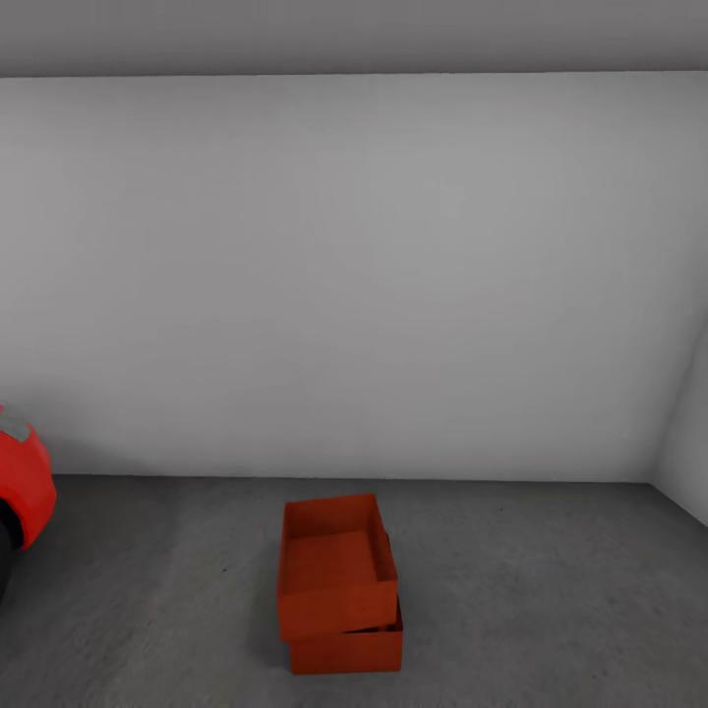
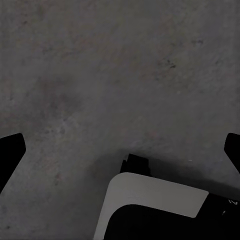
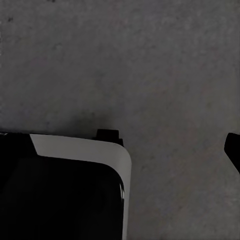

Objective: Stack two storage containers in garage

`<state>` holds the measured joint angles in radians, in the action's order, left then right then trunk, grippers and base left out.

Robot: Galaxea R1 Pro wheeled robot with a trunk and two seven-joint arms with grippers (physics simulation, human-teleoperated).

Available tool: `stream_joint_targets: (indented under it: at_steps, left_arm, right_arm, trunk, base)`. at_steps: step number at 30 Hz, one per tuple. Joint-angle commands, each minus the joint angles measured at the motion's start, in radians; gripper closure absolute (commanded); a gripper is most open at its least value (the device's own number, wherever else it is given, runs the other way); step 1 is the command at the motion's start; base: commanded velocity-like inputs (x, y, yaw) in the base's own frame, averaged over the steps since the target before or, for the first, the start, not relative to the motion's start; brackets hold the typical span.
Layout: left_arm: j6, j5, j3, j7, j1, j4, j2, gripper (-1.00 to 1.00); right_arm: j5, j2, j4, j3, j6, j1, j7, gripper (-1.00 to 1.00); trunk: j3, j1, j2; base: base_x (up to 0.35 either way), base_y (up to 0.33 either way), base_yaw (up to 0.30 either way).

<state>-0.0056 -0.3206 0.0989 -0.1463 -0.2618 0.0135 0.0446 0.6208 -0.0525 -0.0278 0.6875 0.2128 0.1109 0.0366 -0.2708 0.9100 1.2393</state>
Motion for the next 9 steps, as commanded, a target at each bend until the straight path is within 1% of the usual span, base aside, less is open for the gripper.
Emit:
stream_joint_targets:
  at_steps: [1, 9]
  left_arm:
    - [-0.001, -0.009, 0.009, -0.003, 0.0, 0.0, 0.0, -1.0]
    - [-0.001, -0.009, 0.009, -0.003, 0.0, 0.0, 0.0, -1.0]
  right_arm:
    - [0.01, 0.0, -0.003, 0.008, 0.004, 0.001, 0.004, -1.0]
    - [0.01, 0.0, -0.003, 0.006, 0.002, 0.001, 0.004, -1.0]
  trunk:
    - [-0.001, 0.0, 0.001]
    - [-0.001, 0.0, 0.001]
  base:
    - [0.0, 0.0, 0.0]
    - [0.0, 0.0, 0.0]
